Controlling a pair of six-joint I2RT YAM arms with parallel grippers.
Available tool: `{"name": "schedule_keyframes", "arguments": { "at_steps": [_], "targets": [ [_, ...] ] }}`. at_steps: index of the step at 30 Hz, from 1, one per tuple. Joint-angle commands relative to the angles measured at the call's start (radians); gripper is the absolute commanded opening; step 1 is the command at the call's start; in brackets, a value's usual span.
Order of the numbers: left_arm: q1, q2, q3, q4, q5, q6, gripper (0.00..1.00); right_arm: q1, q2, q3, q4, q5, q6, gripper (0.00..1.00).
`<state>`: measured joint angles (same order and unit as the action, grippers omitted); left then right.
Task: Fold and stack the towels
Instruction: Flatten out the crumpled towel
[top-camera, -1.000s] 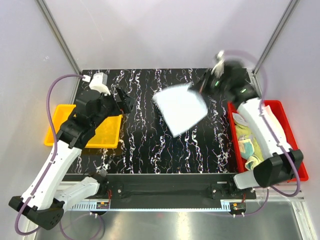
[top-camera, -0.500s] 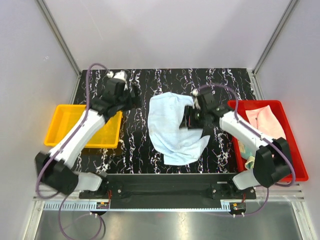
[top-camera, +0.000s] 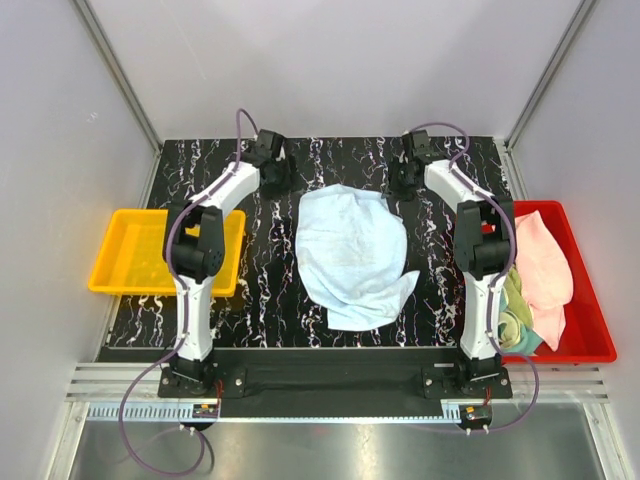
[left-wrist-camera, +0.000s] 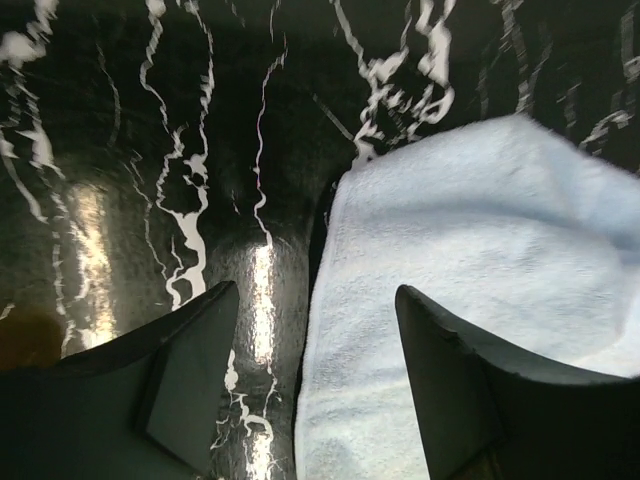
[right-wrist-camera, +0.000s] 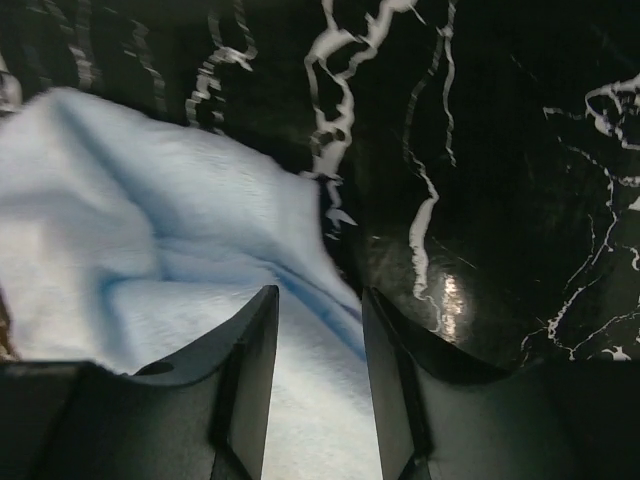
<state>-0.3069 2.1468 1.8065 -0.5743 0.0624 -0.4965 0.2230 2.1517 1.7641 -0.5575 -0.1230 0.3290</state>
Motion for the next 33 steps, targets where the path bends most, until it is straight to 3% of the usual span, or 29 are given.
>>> {"name": "schedule_keyframes", "arguments": {
  "at_steps": [1,8,13,14,15,16,18,19,23,26,28,33],
  "targets": [
    [-0.005,0.045,0.042,-0.010,0.056,0.015,0.68,-0.001,0.026,0.040,-0.056,-0.029,-0.044,0.45],
    [-0.023,0.096,-0.035,0.062,0.094,-0.007,0.66,-0.002,0.042,-0.068,0.048,-0.087,-0.070,0.51],
    [-0.038,0.123,-0.050,0.116,0.145,-0.031,0.62,-0.008,0.109,0.021,0.053,-0.125,-0.152,0.43],
    [-0.038,0.130,-0.049,0.114,0.164,-0.037,0.58,-0.010,0.118,0.037,0.053,-0.132,-0.165,0.39],
    [-0.038,0.136,-0.047,0.113,0.171,-0.043,0.42,-0.011,0.119,0.055,0.053,-0.138,-0.191,0.33],
    [-0.038,0.136,-0.045,0.110,0.174,-0.042,0.31,-0.011,0.105,0.067,0.044,-0.130,-0.197,0.19],
    [-0.038,0.111,-0.044,0.084,0.175,-0.027,0.14,-0.011,0.086,0.133,0.012,-0.083,-0.200,0.04],
    [-0.038,0.096,-0.042,0.074,0.169,-0.017,0.01,-0.011,0.076,0.165,-0.040,-0.069,-0.202,0.00],
    [-0.040,-0.042,-0.081,-0.028,0.047,0.001,0.00,-0.005,-0.013,0.331,-0.192,-0.050,-0.166,0.00],
    [-0.054,-0.247,-0.226,-0.039,-0.004,-0.023,0.00,0.015,-0.068,0.333,-0.343,-0.070,-0.183,0.00],
    [-0.075,-0.322,-0.379,-0.013,0.002,-0.039,0.00,0.030,-0.134,0.249,-0.392,-0.049,-0.194,0.00],
    [-0.196,-0.487,-0.665,0.070,0.059,-0.114,0.00,0.067,-0.269,-0.156,-0.280,-0.087,-0.150,0.00]
  ]
}}
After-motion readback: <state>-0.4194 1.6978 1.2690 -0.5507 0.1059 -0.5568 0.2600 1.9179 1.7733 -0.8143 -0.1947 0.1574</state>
